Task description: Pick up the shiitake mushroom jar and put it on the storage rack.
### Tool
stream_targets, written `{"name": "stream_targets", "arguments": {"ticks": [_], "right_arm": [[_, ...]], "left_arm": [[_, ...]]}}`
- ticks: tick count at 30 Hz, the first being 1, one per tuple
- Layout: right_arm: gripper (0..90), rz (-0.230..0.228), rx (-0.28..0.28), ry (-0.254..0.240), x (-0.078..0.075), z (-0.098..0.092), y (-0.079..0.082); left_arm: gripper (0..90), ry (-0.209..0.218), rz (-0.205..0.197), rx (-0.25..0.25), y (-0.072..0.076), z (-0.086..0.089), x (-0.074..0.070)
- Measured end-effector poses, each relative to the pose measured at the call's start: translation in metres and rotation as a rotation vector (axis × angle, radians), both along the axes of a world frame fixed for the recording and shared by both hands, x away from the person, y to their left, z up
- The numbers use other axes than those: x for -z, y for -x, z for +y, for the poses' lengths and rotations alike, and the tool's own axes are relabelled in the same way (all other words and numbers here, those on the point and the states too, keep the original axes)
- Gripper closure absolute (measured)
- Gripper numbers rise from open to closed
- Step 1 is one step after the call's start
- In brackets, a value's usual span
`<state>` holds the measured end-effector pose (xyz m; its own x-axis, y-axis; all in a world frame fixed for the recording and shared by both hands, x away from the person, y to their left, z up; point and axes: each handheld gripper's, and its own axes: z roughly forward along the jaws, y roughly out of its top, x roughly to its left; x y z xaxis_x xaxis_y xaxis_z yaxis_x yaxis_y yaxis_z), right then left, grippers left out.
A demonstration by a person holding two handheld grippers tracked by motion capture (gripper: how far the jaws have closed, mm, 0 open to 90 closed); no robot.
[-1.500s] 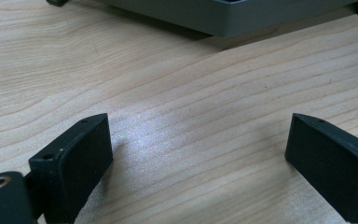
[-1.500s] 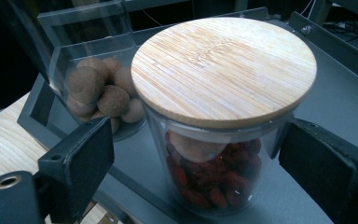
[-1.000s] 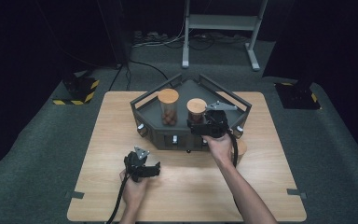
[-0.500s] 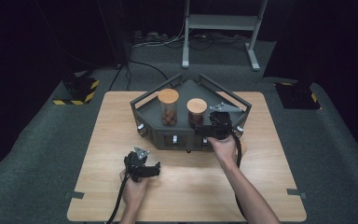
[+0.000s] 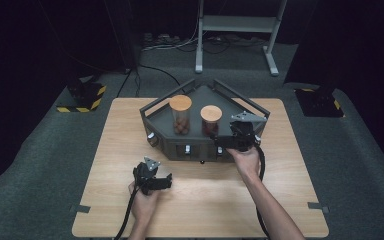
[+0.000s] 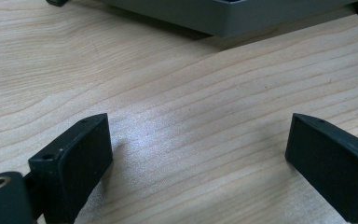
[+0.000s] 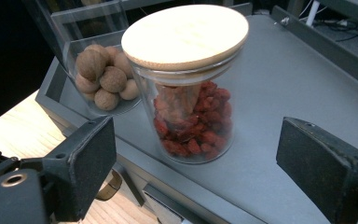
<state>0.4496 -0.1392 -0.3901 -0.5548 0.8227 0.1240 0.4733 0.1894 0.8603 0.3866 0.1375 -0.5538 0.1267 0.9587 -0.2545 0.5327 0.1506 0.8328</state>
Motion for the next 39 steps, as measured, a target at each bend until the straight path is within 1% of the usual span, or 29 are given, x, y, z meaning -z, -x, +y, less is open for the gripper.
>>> {"name": "stream_targets", "arguments": {"ticks": [6,9,11,16,19,21,23,25,30,32,33,34,37,39], "right_arm": [[11.4,-0.001,0.004,-0.011,0.001,-0.006,0.001],[11.3,0.005,0.004,-0.005,0.002,-0.008,0.001],[11.1,-0.006,0.005,-0.009,0.002,-0.009,0.002],[10.9,-0.013,0.013,-0.010,0.002,-0.013,0.004],[10.6,-0.006,0.019,-0.011,0.002,-0.016,0.004],[10.6,-0.014,0.020,-0.012,0.002,-0.018,0.005],[10.7,-0.017,0.023,-0.022,0.002,-0.020,0.006],[10.6,-0.013,0.022,-0.016,0.002,-0.021,0.006],[10.6,-0.009,0.026,-0.022,0.003,-0.023,0.006],[10.6,-0.015,0.023,-0.015,0.003,-0.023,0.006],[10.6,-0.021,0.022,-0.018,0.003,-0.023,0.007],[10.6,-0.022,0.022,-0.020,0.003,-0.023,0.008],[10.4,-0.019,0.026,-0.025,0.003,-0.025,0.007],[10.4,-0.025,0.031,-0.032,0.003,-0.027,0.007]], "left_arm": [[6.8,-0.001,0.000,0.000,0.000,0.000,0.000],[6.8,-0.001,0.000,0.001,0.000,0.000,0.000],[6.9,-0.001,0.000,0.000,0.000,0.000,0.000],[6.9,0.000,0.000,0.000,0.000,0.000,0.000],[6.8,0.003,-0.002,-0.001,0.000,0.000,0.000],[6.8,0.000,0.000,0.000,0.000,0.000,0.000],[6.8,0.003,-0.002,-0.001,0.000,0.000,0.000],[6.8,0.001,-0.001,0.000,0.000,0.000,0.000],[6.8,0.000,0.000,0.000,0.000,0.000,0.000],[6.8,0.000,0.000,0.000,0.000,0.000,0.000],[6.8,-0.001,0.000,0.001,0.000,0.000,0.000],[6.8,0.004,-0.002,-0.002,0.000,0.000,0.000],[6.8,-0.001,0.000,0.001,0.000,0.000,0.000],[6.8,0.000,-0.002,0.000,0.000,0.000,0.000]]}}
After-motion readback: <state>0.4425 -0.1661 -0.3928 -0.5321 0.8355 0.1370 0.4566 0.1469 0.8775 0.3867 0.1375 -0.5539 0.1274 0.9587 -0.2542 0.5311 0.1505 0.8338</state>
